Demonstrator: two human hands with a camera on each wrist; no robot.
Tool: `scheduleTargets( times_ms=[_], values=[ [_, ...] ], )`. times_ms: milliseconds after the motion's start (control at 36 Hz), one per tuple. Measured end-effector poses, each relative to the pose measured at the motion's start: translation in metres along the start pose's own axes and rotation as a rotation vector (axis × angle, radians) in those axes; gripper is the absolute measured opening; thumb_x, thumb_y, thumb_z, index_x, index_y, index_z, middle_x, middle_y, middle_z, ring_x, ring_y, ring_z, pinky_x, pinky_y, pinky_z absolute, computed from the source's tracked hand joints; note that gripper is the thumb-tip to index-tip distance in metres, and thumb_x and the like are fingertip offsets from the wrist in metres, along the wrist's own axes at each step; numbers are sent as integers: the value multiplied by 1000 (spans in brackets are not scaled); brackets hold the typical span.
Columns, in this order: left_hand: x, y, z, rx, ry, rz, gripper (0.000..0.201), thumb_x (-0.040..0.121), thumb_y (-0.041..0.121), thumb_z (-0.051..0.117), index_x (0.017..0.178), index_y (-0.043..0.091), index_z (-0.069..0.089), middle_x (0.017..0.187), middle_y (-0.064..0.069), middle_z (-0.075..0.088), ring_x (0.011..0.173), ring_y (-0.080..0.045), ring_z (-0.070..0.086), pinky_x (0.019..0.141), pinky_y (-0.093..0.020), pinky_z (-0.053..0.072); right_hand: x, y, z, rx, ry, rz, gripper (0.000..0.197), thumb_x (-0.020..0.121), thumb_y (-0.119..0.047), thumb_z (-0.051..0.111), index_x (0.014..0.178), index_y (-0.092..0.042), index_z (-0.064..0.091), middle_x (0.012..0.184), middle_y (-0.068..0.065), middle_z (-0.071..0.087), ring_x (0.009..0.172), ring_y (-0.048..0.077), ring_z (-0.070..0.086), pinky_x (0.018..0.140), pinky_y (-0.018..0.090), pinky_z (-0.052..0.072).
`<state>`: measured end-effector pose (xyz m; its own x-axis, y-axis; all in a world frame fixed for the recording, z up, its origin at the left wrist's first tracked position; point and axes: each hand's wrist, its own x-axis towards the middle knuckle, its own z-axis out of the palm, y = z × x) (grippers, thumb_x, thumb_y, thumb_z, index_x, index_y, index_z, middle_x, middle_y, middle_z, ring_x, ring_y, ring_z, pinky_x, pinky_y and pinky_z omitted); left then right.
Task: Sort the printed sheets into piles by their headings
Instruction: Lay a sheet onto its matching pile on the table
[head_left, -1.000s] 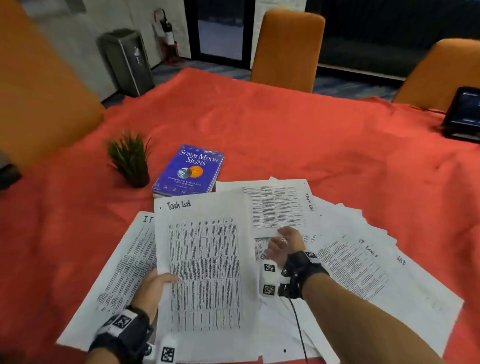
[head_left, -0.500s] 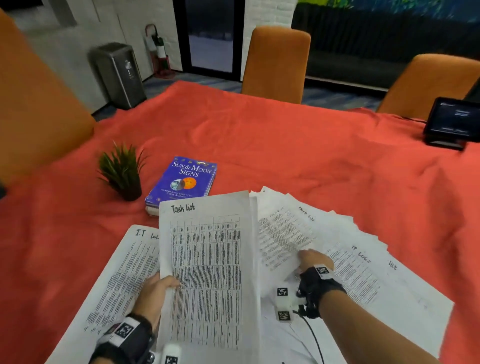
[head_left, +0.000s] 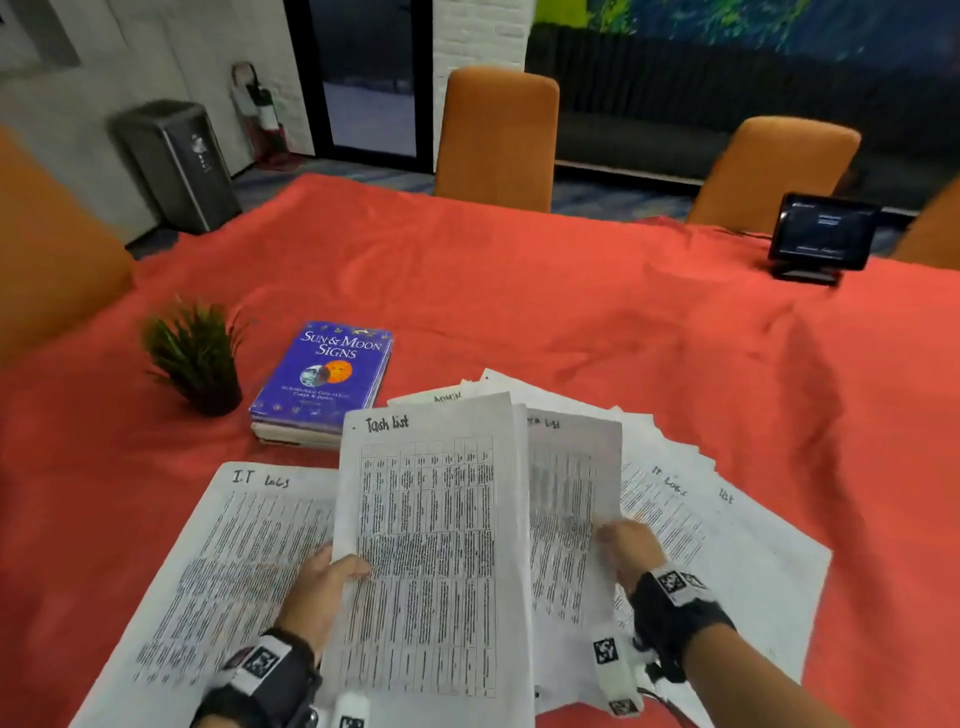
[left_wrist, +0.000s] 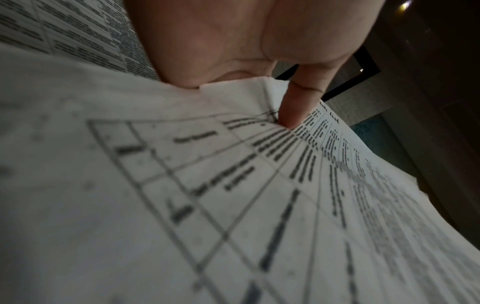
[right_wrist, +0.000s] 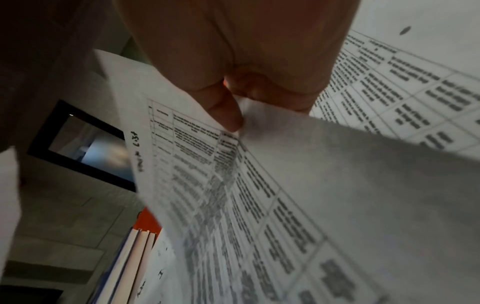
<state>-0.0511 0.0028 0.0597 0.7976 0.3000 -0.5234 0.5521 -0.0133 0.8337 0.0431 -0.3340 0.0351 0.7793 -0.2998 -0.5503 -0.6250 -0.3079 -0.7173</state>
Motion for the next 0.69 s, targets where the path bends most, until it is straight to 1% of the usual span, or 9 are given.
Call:
scheduleTargets(
  times_ms=[83,194,306,361,444,528,611,639,694],
  values=[
    [-5,2,4,14,-8,19,9,85,9,58,87,0,61,90,-11,60,94,-28,56,97,-42,38,-20,-3,-2,95,-73,17,13,81,5,52,72,0,60,73,14,61,72,29,60,79,48,54],
    [-15,7,12,-9,-40,18,18,78,18,62,84,1,61,96,-9,62,91,-19,55,87,-34,33,-53,-16,-1,151,-248,-73,26,84,9,46,93,1,69,84,20,68,80,33,65,82,53,56],
    [-18,8,19,-18,-52,-2,31,70,25,62,90,2,65,102,-5,64,103,-24,55,93,-36,31,-73,-25,7,213,-342,-129,32,84,10,44,88,-5,73,88,19,73,79,32,68,82,50,58],
    [-18,6,21,-6,-57,-12,44,62,33,61,96,6,66,114,-8,63,113,-27,53,102,-41,33,-78,-27,12,249,-369,-122,31,85,11,45,87,-3,73,93,23,73,82,34,68,84,51,57],
    [-13,-1,21,-41,-59,-36,53,57,40,62,101,10,66,130,-8,53,127,-25,44,114,-50,24,-81,-24,18,311,-380,-71,30,88,11,43,91,3,72,100,30,69,86,36,65,90,57,52],
    [-15,1,22,-119,-74,-47,49,59,38,67,102,14,66,124,-5,59,123,-25,48,113,-49,28,-88,-23,21,302,-360,-72,24,88,-5,50,95,7,68,102,30,69,87,34,64,92,60,50],
    [-23,10,24,-97,-70,37,22,79,19,64,101,21,65,107,1,68,111,-23,59,106,-46,38,-96,-23,22,318,-343,-117,33,93,-30,50,85,-7,72,94,19,72,85,29,67,90,54,52],
    [-25,13,25,-79,-46,82,22,84,11,62,103,22,65,105,2,70,108,-23,61,104,-46,40,-99,-25,21,326,-350,-138,42,99,-39,42,91,-14,75,99,14,74,90,25,69,90,51,54],
    [-26,18,27,-48,-15,182,32,85,1,59,111,20,64,105,2,71,105,-20,63,102,-43,43,-106,-31,20,327,-376,-249,48,99,-56,33,109,-30,72,110,0,74,103,16,69,93,42,51]
  ],
)
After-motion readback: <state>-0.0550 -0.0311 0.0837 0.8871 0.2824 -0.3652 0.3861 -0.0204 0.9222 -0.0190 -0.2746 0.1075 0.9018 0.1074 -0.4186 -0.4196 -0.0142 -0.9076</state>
